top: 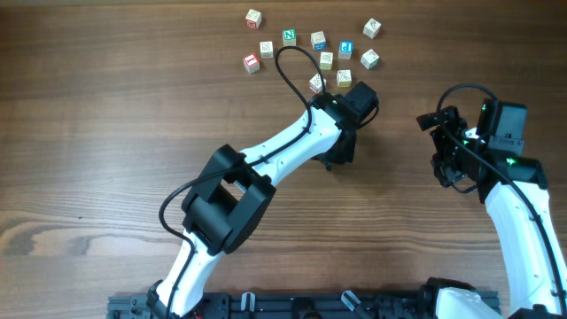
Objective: Form a tower
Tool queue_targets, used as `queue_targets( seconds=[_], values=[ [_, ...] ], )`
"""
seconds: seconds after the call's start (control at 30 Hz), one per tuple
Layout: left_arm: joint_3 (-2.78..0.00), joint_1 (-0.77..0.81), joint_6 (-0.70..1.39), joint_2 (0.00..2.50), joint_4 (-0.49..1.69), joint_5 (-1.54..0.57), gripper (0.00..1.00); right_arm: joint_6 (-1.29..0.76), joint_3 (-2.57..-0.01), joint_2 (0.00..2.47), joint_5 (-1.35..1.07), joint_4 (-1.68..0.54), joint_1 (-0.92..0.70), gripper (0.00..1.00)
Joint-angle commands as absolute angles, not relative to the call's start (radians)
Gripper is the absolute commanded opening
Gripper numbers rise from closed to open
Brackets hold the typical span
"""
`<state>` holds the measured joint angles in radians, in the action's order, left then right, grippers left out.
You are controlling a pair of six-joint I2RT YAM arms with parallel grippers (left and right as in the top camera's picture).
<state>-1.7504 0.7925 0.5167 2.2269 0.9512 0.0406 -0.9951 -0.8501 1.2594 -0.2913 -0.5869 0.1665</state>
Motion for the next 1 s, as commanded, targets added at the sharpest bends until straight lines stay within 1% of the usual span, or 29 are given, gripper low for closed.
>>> queue_targets(
  seconds=[0.0,0.07,0.2,0.37,0.57,0.77,0.83,0.97],
  values=[
    [-1.768,0.788,0.627,2.236,0.959,0.073,0.27,-1.002,-0.862,1.268,-0.285,-0.585,0.165,1.0],
    [-1.768,0.788,0.637,2.236,0.959,0.073,0.28,-1.003,-0.862,1.268,-0.285,-0.585,0.165,1.0],
    [-1.768,0.788,0.637,2.236,0.959,0.073,0.37,-1.003,-0.862,1.268,-0.285,-0.585,0.165,1.0],
    [-1.768,0.788,0.637,2.236,0.959,0.073,0.39,-1.002,-0.862,1.268,-0.285,-0.585,0.165,1.0],
    [-1.768,0.788,0.637,2.236,0.959,0.073,0.49,-1.003,-0.862,1.268,-0.285,-0.585,0.165,1.0],
    [-1.768,0.788,0.637,2.234,0.959,0.073,0.54,-1.002,-0.862,1.268,-0.285,-0.585,0.165,0.99],
    [-1.768,0.788,0.637,2.225,0.959,0.073,0.58,-1.003,-0.862,1.268,-0.285,-0.585,0.165,1.0],
    [-1.773,0.788,0.636,2.212,0.959,0.073,0.59,-1.003,-0.862,1.268,-0.285,-0.585,0.165,1.0]
  ],
)
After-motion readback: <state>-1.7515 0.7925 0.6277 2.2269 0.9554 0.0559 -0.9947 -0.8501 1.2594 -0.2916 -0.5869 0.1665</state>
